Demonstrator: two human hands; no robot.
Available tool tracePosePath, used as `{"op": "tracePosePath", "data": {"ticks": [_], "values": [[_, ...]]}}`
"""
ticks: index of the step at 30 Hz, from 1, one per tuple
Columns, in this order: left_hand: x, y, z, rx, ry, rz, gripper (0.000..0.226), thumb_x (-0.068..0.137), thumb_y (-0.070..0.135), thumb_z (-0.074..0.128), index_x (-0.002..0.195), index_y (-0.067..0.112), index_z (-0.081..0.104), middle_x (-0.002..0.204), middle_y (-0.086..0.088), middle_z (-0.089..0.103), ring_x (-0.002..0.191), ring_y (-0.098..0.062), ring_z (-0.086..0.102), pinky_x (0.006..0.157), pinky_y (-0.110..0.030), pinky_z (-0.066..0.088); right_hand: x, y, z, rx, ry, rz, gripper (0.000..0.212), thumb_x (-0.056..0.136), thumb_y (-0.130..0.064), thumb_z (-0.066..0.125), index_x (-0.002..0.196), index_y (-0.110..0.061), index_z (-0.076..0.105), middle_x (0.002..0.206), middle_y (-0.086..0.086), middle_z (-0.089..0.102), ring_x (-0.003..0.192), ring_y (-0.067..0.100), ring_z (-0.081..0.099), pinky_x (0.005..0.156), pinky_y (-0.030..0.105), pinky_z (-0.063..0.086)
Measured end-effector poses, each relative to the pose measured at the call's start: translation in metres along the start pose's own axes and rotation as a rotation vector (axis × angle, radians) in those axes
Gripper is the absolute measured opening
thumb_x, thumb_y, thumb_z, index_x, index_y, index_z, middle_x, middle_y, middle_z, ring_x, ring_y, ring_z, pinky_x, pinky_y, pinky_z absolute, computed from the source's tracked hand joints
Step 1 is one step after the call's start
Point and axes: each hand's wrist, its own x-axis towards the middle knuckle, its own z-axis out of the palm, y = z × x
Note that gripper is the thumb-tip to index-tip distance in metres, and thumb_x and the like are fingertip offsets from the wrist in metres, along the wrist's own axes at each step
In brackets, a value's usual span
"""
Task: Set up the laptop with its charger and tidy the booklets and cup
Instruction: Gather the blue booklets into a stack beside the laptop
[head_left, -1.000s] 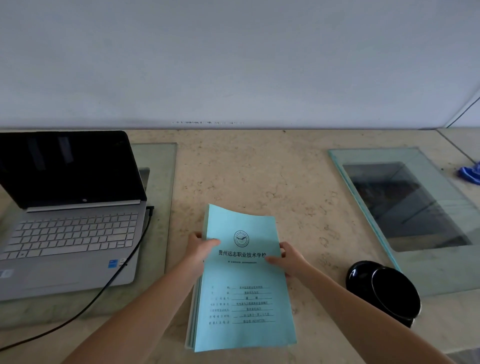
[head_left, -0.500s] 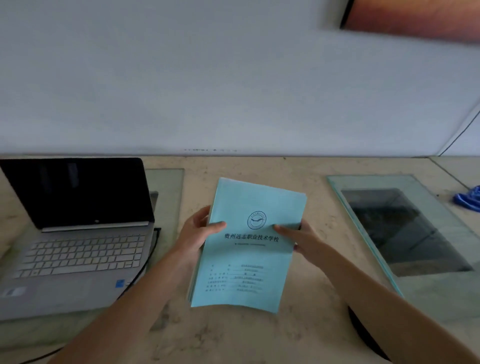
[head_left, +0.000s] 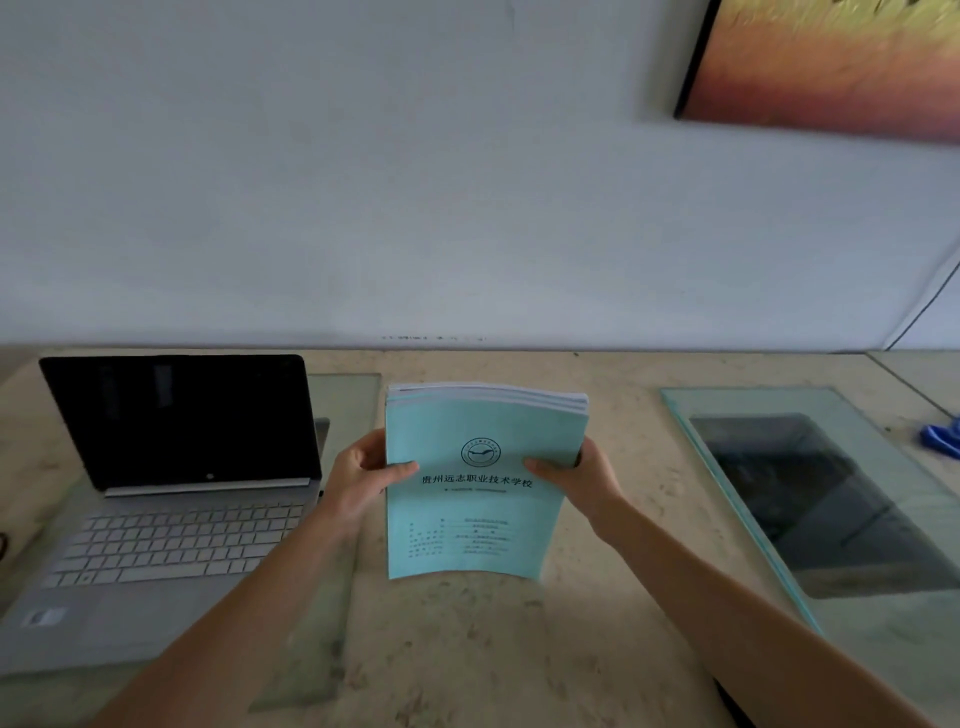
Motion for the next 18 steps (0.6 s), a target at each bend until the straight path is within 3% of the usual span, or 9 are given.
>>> {"op": "tracePosePath", "data": {"ticks": [3,7,11,13,16,18], "values": [[-0.004,0.000,-0.005,0.018,0.017,-0.011,0.036,0.077,-0.006,0.067,0.106,0.015,0.064,0.106,-0.006,0.072,0.096,-0.026,0.069,0.072,-0.027,0.059,0.002,-0.002,0.000,-0.025,-0.050,-0.025,0.033,0.071,-0.004,0.079,0.099,-0.015,0.066,0.094,-0.001,0.072,0.082,0.015,0.069,0.063,0.021,0.056],[-0.007,0.001,-0.010,0.065,-0.057,-0.023,0.034,0.082,0.003,0.067,0.113,0.018,0.063,0.107,0.001,0.072,0.096,-0.014,0.070,0.071,-0.020,0.057,0.005,-0.008,-0.009,-0.079,-0.157,-0.036,0.035,0.073,-0.012,0.079,0.104,-0.019,0.065,0.099,-0.001,0.074,0.089,0.016,0.071,0.072,0.030,0.058],[-0.007,-0.007,-0.019,0.135,-0.085,-0.058,0.039,0.073,0.017,0.076,0.111,0.017,0.066,0.106,0.001,0.074,0.100,-0.017,0.069,0.084,-0.029,0.056,0.004,-0.008,-0.017,-0.129,-0.219,-0.022,0.033,0.075,0.000,0.074,0.098,-0.022,0.064,0.090,-0.010,0.074,0.082,0.007,0.070,0.067,0.020,0.056],[-0.006,-0.013,-0.022,0.186,-0.102,-0.074,0.043,0.069,0.022,0.077,0.111,0.017,0.067,0.107,0.001,0.074,0.101,-0.017,0.069,0.089,-0.036,0.054,0.006,-0.001,-0.020,-0.170,-0.229,-0.003,0.035,0.074,0.001,0.075,0.098,-0.023,0.065,0.096,-0.006,0.073,0.089,0.014,0.070,0.074,0.025,0.058],[-0.005,-0.020,-0.022,0.224,-0.105,-0.089,0.041,0.074,0.012,0.077,0.113,0.013,0.065,0.109,-0.003,0.072,0.102,-0.021,0.068,0.088,-0.037,0.055,0.010,0.007,-0.023,-0.225,-0.240,0.014,0.036,0.074,0.002,0.074,0.100,-0.021,0.065,0.103,0.002,0.071,0.097,0.021,0.069,0.082,0.033,0.058],[-0.003,-0.022,-0.023,0.247,-0.119,-0.090,0.050,0.064,0.024,0.081,0.111,0.014,0.066,0.108,-0.001,0.072,0.102,-0.022,0.068,0.087,-0.036,0.055,0.013,0.010,-0.026,-0.279,-0.268,0.018,0.038,0.075,0.005,0.072,0.103,-0.020,0.064,0.103,0.001,0.070,0.095,0.017,0.069,0.082,0.032,0.058]]}}
